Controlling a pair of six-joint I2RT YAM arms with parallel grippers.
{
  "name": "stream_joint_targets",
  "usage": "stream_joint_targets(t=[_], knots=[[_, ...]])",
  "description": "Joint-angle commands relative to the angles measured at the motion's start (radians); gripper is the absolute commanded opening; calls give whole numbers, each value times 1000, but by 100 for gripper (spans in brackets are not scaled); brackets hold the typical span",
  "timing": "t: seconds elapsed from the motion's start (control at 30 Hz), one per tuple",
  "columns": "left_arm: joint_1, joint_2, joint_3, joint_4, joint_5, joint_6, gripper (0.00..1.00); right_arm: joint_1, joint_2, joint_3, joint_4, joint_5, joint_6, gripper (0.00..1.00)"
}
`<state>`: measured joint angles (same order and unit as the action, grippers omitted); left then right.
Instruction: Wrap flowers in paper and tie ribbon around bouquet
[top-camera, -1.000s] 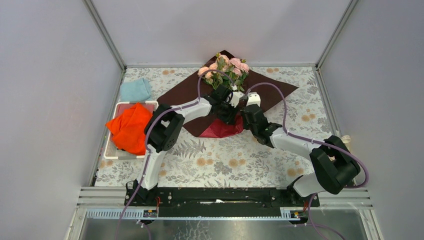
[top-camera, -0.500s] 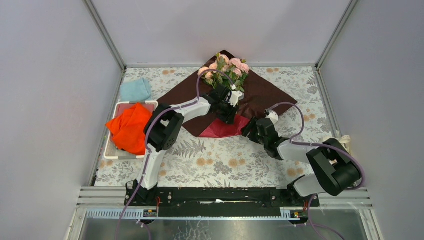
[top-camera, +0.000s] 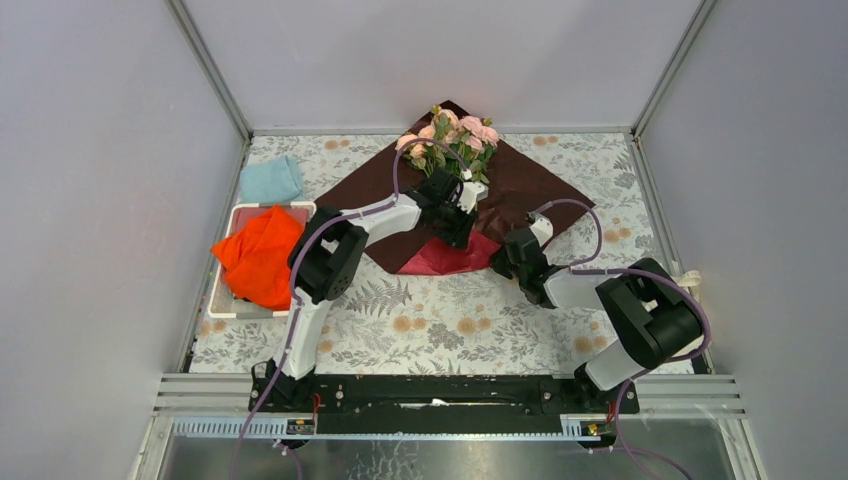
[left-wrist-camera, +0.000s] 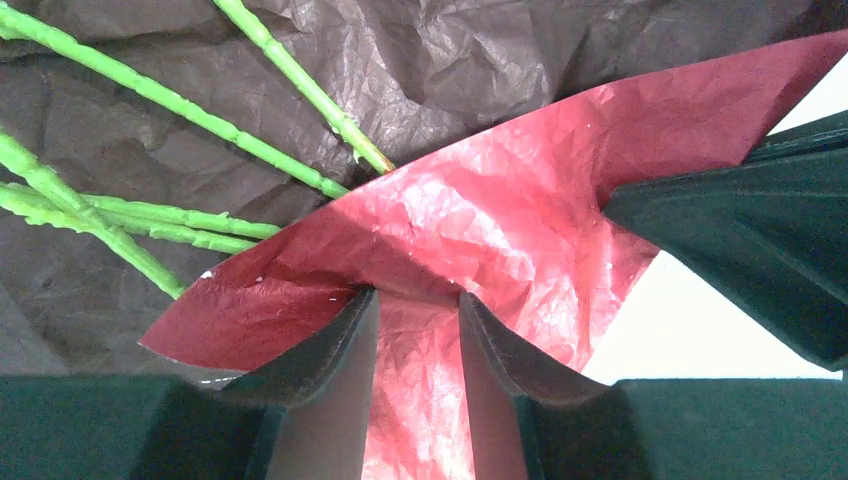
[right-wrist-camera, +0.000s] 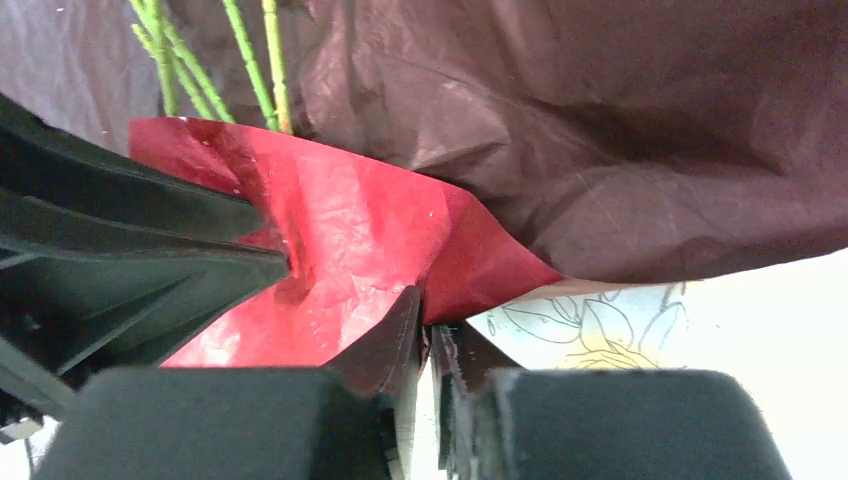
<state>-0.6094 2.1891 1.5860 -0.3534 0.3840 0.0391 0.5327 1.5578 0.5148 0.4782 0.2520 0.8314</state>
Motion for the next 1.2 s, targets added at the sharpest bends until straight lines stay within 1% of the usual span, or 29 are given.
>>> stream_joint_targets(t=[0.0,0.1,0.2,0.23,0.3,0.37,0.47,0.53,0.7,0.83,0.9,1.0,1.17], knots=[[15,28,22,-43,-47,29,44,-6,-1,30,-91,115,-56,9],[24,9,46,-75,-52,31,49,-2,-17,19,-104,125,-98,5],[39,-22,96,-161,-14,43,60,7,-22,39,-147,128,-162,5],[49,-42,104,-180,5,47,65,13,-23,50,-157,131,-187,5],[67,-84,90,-191,12,51,75,28,-30,63,-172,143,-233,5],[86,-119,59,-194,7,40,81,43,-38,80,-196,161,-269,5],[98,-140,-7,-201,33,37,87,55,-55,93,-228,193,-305,5],[99,-134,-40,-202,57,34,88,56,-65,93,-234,200,-323,5],[102,-94,-63,-205,131,4,88,68,-71,107,-241,195,-371,5],[100,-68,-80,-200,196,-20,81,89,-74,139,-277,222,-420,5],[99,-65,-91,-170,205,-34,74,105,-74,152,-296,242,-449,6],[97,-65,-97,-113,221,-69,59,123,-74,157,-309,237,-472,6],[76,-35,-70,-59,287,-96,60,126,-87,147,-309,206,-474,6]])
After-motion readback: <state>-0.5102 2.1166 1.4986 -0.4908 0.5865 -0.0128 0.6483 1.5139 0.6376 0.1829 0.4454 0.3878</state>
